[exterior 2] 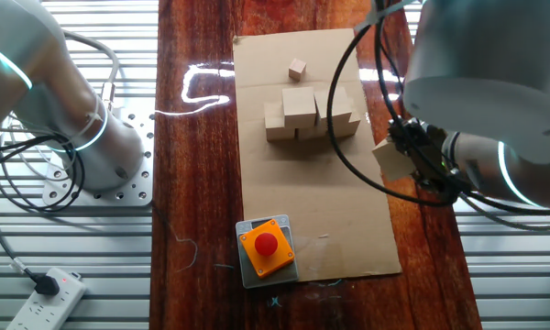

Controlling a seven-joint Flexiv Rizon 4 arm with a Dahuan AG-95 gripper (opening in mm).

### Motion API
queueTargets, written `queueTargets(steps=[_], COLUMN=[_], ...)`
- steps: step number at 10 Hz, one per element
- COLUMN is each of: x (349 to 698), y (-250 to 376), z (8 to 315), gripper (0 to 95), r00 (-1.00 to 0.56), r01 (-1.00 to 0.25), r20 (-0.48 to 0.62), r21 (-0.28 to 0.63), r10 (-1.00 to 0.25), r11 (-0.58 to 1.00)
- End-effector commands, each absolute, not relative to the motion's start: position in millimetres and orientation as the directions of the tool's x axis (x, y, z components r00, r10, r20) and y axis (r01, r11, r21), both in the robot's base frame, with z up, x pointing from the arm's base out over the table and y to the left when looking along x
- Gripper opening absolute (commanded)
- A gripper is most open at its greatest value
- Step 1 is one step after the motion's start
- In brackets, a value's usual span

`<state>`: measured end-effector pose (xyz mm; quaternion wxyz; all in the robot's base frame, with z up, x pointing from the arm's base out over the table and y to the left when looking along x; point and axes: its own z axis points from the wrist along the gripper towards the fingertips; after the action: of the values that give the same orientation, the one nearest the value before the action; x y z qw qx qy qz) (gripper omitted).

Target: Stack the blocks into a pyramid shape

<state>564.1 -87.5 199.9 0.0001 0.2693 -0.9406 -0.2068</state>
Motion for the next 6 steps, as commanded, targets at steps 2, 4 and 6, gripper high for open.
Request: queueTargets(steps=[2, 4, 6], x=[564.0, 564.0, 564.0], y=[-87.3, -87.3, -87.3], z=[200.1, 200.1, 200.1], gripper=[0.0, 0.0, 0.0], r00=[-0.868, -0.862, -0.861], r01=[-0.486, -0.497, -0.499], r20=[-0.108, -0.094, -0.083], r21=[0.385, 0.353, 0.329], r10=[-0.485, -0.498, -0.502], r11=[0.784, 0.793, 0.801])
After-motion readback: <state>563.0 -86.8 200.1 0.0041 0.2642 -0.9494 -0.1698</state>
